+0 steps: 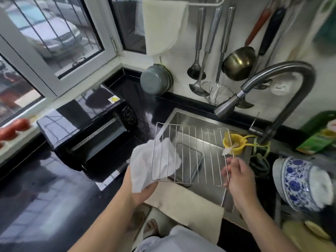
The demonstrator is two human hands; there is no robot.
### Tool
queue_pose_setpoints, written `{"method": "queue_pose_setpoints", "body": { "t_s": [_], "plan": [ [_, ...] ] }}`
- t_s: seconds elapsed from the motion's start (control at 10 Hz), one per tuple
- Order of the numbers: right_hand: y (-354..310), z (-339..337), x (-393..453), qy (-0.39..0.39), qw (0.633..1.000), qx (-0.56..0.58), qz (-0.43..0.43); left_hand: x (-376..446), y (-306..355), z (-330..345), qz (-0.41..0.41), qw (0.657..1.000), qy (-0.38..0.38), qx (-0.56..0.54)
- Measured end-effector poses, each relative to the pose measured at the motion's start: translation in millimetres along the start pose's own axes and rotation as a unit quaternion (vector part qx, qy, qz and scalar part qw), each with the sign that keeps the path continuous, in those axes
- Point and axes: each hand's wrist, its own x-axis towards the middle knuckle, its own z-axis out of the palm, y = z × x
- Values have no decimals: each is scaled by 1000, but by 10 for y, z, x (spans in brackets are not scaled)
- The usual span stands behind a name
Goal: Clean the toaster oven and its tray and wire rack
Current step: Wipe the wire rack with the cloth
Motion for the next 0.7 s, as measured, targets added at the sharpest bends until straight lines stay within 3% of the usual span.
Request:
{"method": "queue_pose_setpoints", "body": {
  "t_s": [0.1,0.2,0.3,0.4,0.5,0.6,0.7],
  "plan": [
    [-9,-71,34,2,999,-28,-24,60,-44,74,60,984,-61,159],
    [-13,30,47,15,996,-79,-43,80,21,62,54,973,-91,205],
    [-8,193,13,72,992,-97,-33,50,13,79,138,955,-39,259],
    [-36,303,-21,111,991,-79,-6,26,-145,76,156,954,-23,257],
    [-138,321,-14,81,992,-83,-43,43,-79,86,142,966,-18,214],
    [-305,291,-28,40,992,-93,-74,62,147,98,155,959,-69,225],
    [-408,236,-34,9,990,-100,-104,107,301,95,205,920,-72,327]
  ]
}}
